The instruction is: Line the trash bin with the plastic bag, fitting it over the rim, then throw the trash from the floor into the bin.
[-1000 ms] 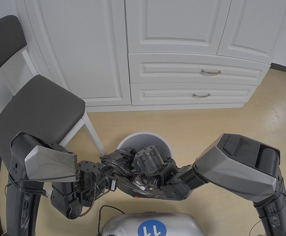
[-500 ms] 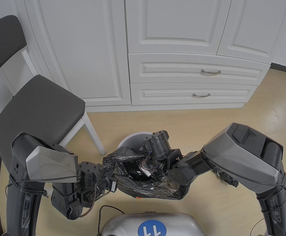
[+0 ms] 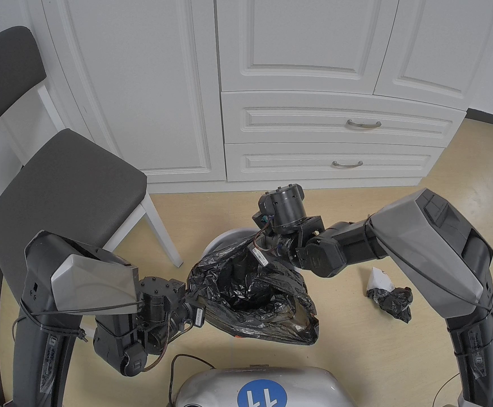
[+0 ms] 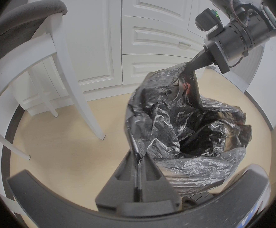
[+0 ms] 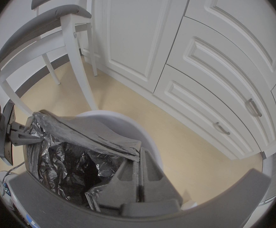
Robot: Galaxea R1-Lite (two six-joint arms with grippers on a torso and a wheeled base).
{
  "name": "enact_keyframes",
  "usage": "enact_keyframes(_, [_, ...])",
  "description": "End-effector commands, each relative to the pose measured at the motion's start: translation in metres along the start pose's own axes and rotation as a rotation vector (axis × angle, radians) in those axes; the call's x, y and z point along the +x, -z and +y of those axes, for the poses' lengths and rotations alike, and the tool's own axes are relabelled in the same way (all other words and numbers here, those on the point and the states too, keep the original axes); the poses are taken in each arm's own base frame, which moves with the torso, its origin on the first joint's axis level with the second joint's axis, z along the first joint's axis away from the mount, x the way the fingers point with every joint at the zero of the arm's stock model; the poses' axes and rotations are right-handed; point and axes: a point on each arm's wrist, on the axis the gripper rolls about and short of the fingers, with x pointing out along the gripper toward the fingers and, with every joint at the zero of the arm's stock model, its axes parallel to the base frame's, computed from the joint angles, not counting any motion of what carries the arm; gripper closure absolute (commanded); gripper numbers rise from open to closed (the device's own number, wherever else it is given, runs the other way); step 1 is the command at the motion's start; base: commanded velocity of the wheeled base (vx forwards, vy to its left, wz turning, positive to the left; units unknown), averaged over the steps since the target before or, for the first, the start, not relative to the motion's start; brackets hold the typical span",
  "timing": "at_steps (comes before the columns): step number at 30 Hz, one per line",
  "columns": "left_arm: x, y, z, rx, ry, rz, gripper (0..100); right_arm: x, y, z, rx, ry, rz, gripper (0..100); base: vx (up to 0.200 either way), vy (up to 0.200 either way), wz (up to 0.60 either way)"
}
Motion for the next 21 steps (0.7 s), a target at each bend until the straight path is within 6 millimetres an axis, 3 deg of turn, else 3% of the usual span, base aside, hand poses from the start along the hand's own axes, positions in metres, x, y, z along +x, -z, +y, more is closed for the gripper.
enact_keyframes(1, [0.004, -0.005, -0.002, -0.024, -0.001, -0.026, 100, 0.004, -0.007, -0.018, 0.0, 0.035, -0.015, 100, 0.0, 0.0, 0.0])
enact_keyframes(12, [0.011, -0.012, -0.005, -0.053, -0.005, -0.067, 100, 0.023, -0.014, -0.04, -0.015, 0.118, 0.001, 100, 0.0, 0.0, 0.0])
enact_keyframes(19, [0.018, -0.019, -0.005, -0.073, -0.055, -0.104, 100, 0.027, -0.027, -0.035, -0.004, 0.124, -0.05, 100, 0.0, 0.0, 0.0])
enact_keyframes(20, [0.018, -0.019, -0.005, -0.073, -0.057, -0.106, 100, 0.027, -0.028, -0.035, -0.005, 0.123, -0.05, 0, 0.0, 0.0, 0.0])
enact_keyframes(21, [0.018, -0.019, -0.005, -0.077, -0.057, -0.106, 100, 0.024, -0.031, -0.033, -0.005, 0.12, -0.059, 0, 0.0, 0.0, 0.0])
